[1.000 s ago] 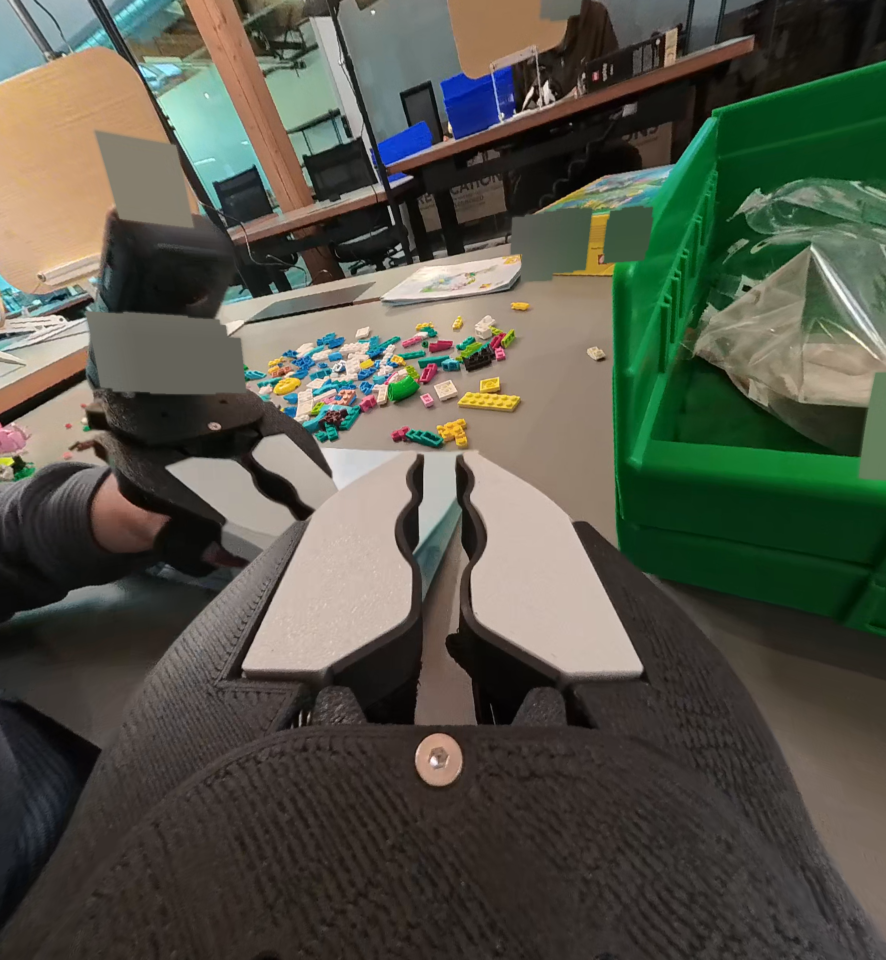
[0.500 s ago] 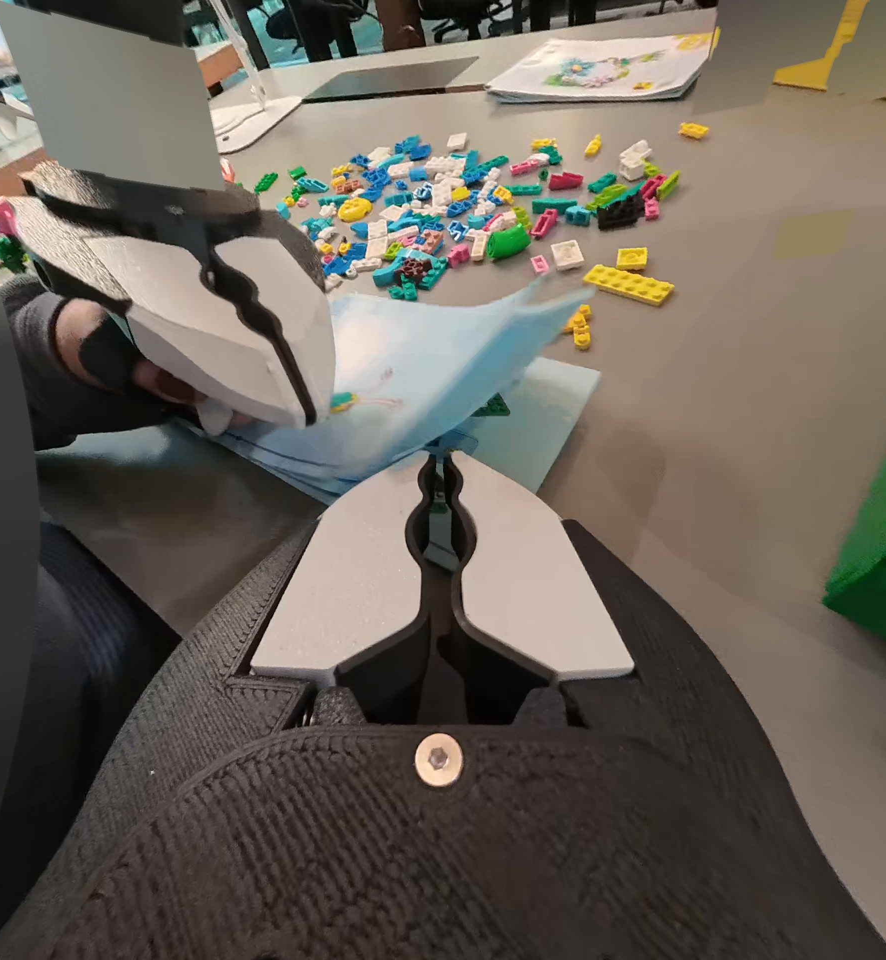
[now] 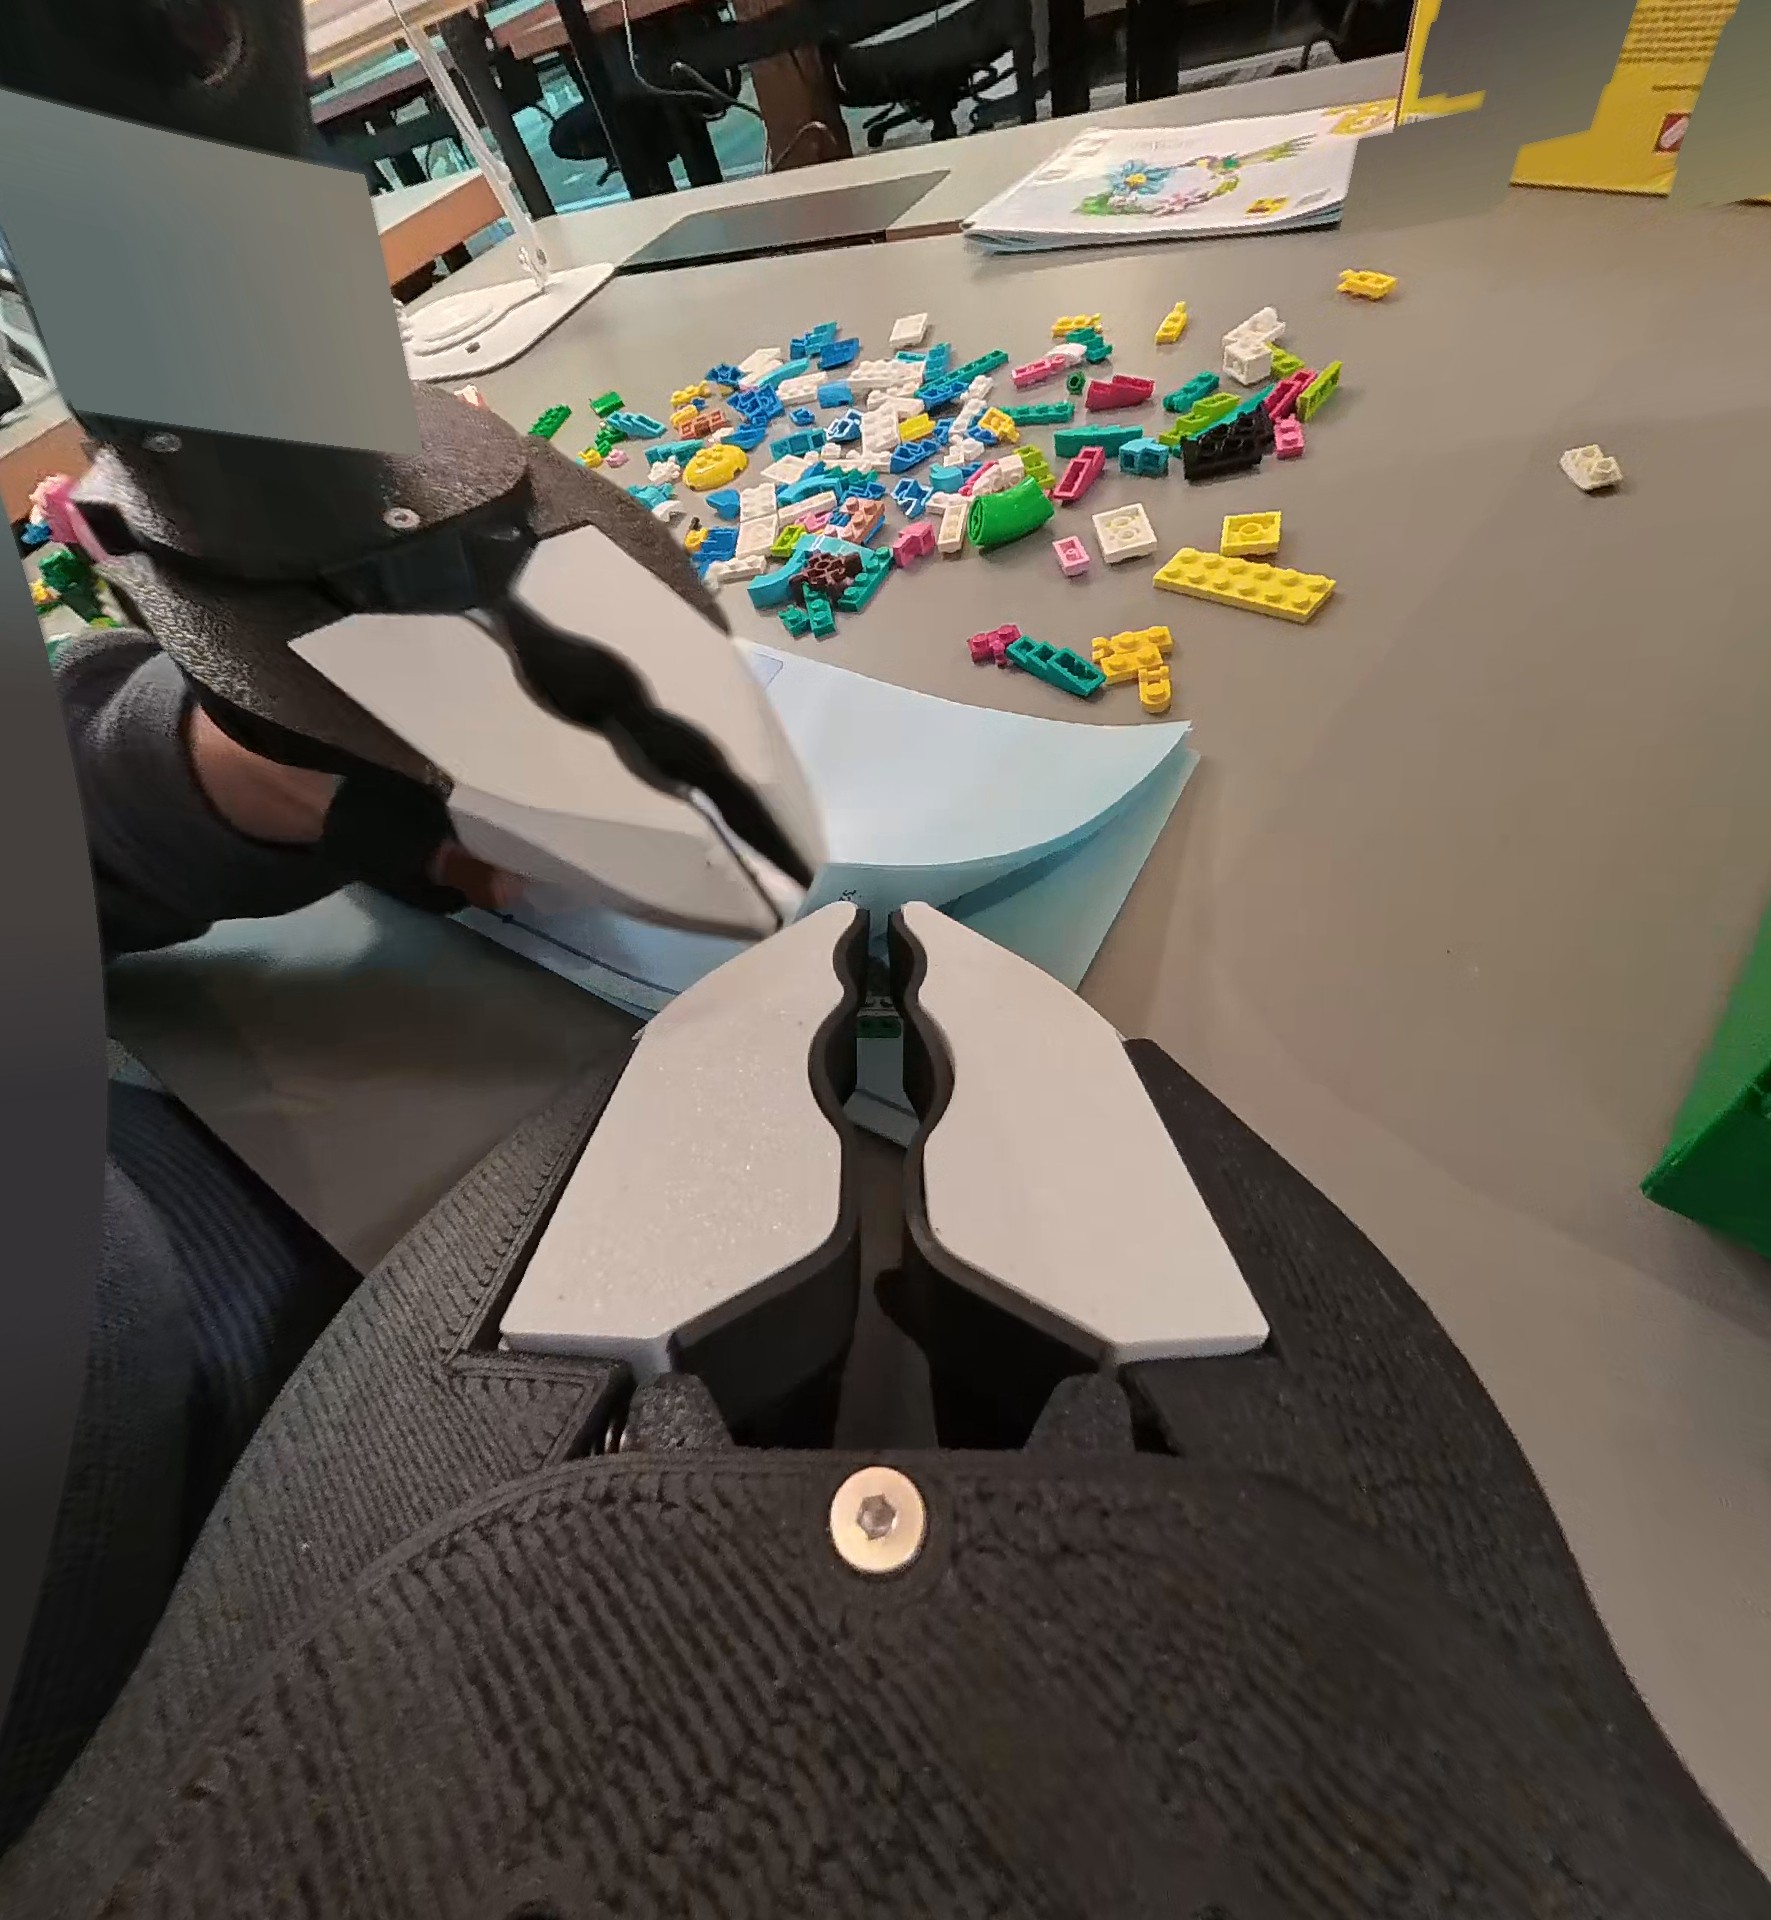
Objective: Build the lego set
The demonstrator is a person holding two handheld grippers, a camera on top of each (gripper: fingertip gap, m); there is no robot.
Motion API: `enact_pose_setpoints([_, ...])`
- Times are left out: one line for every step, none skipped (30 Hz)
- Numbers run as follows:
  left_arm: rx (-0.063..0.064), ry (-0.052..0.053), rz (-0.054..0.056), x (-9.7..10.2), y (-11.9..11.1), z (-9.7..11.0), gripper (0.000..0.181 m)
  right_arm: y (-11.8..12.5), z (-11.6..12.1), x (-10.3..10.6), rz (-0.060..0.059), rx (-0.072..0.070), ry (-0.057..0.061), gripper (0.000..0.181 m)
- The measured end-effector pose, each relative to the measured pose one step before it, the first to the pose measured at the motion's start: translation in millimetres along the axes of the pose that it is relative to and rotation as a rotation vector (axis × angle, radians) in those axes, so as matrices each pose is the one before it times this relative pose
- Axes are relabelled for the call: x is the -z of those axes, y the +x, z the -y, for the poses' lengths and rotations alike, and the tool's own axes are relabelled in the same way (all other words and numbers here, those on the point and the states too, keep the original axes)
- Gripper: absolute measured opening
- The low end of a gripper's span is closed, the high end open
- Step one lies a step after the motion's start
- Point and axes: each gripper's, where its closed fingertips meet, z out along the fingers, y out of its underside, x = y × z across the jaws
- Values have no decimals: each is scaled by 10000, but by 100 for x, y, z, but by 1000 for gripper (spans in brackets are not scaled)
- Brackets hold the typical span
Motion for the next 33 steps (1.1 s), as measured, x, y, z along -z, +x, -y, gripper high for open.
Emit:
enact_pose_setpoints([100, -46, -89, -155, -28, -57, 15, 9, 7, 7, 3, -10, 5, 2])
enact_pose_setpoints([138, 16, -117, -115, 26, 15, 17, 0, 8, 7, 9, -12, 6, 2])
enact_pose_setpoints([123, 51, -117, -70, 31, 50, 17, 3, 2, 9, 10, -17, 9, 2])
enact_pose_setpoints([91, 37, -62, -37, -23, 32, 17, 7, 12, 8, 14, -24, 14, 2])
enact_pose_setpoints([49, 3, -15, -30, -68, -9, 15, 15, 19, 9, 15, -28, 17, 2])
enact_pose_setpoints([16, -1, -22, -9, -45, -24, 12, 13, 26, 23, 14, -27, 20, 2])
enact_pose_setpoints([22, 1, -50, -4, 18, -20, 8, 6, 15, 17, 12, -25, 20, 2])
enact_pose_setpoints([23, 10, -98, 13, 79, -6, 6, 9, 22, 11, 10, -24, 15, 2])
enact_pose_setpoints([12, 24, -146, 19, 152, 11, 4, 15, 9, 10, 9, -20, 11, 2])
enact_pose_setpoints([42, 17, -86, 17, 56, 8, 2, -1, 13, 5, 8, -14, 9, 2])
enact_pose_setpoints([55, 10, -62, 27, 20, -7, 0, 11, 1, 3, 5, -7, 6, 2])
enact_pose_setpoints([47, 27, -57, 19, 11, 24, 0, -9, 14, 1, 3, -3, 4, 2])
enact_pose_setpoints([44, 34, -49, 35, 13, 19, 0, 11, -4, -1, 3, -2, 1, 2])
enact_pose_setpoints([46, 18, -34, 31, -6, 18, 0, -8, 2, -1, 5, -3, 1, 2])
enact_pose_setpoints([41, 19, -40, 40, 4, 12, 0, 6, 9, 0, 3, -5, 4, 2])
enact_pose_setpoints([37, 29, -72, 35, 53, 21, 0, 3, 5, 12, 4, -6, 5, 2])
enact_pose_setpoints([45, 34, -80, 53, 59, 36, 0, 2, 8, 0, 5, -7, 4, 2])
enact_pose_setpoints([53, 53, -99, 59, 77, 59, 0, 3, -1, -3, 7, -6, 4, 2])
enact_pose_setpoints([77, 64, -122, 67, 101, 70, 0, 4, 9, 0, 5, -4, 4, 2])
enact_pose_setpoints([116, 73, -101, 73, 53, 78, 0, 0, -1, 8, 4, -2, 0, 2])
enact_pose_setpoints([137, 72, -119, 78, 56, 74, 0, -10, -1, -7, 4, 3, -1, 2])
enact_pose_setpoints([171, 82, -200, 74, 146, 79, 0, 11, 3, -4, 0, 4, -1, 2])
enact_pose_setpoints([220, 112, -241, 83, 196, 114, 0, -6, -2, -6, 1, 2, -3, 2])
enact_pose_setpoints([238, 149, -264, 79, 221, 155, 0, -2, -10, -3, 4, 0, -1, 2])
enact_pose_setpoints([251, 168, -305, 91, 257, 181, 0, 2, 8, -7, 4, -1, 2, 2])
enact_pose_setpoints([248, 167, -271, 110, 215, 188, 0, -4, 4, 5, 7, -1, 4, 2])
enact_pose_setpoints([228, 166, -256, 109, 197, 193, 0, -7, 4, 5, 8, -2, 4, 2])
enact_pose_setpoints([212, 144, -271, 114, 238, 182, 0, 3, 8, 0, 6, -4, 4, 2])
enact_pose_setpoints([175, 143, -248, 113, 231, 196, 0, -1, 6, 4, 3, -5, 5, 2])
enact_pose_setpoints([127, 141, -215, 107, 224, 185, 0, 3, 0, -1, 1, -6, 8, 2])
enact_pose_setpoints([130, 136, -195, 114, 204, 199, 0, 2, 11, 9, 4, -6, 10, 2])
enact_pose_setpoints([126, 119, -162, 106, 148, 167, 0, 3, 11, -1, 4, -8, 6, 2])
enact_pose_setpoints([95, 102, -135, 107, 137, 138, 0, 8, 5, 12, -1, -8, 6, 2])
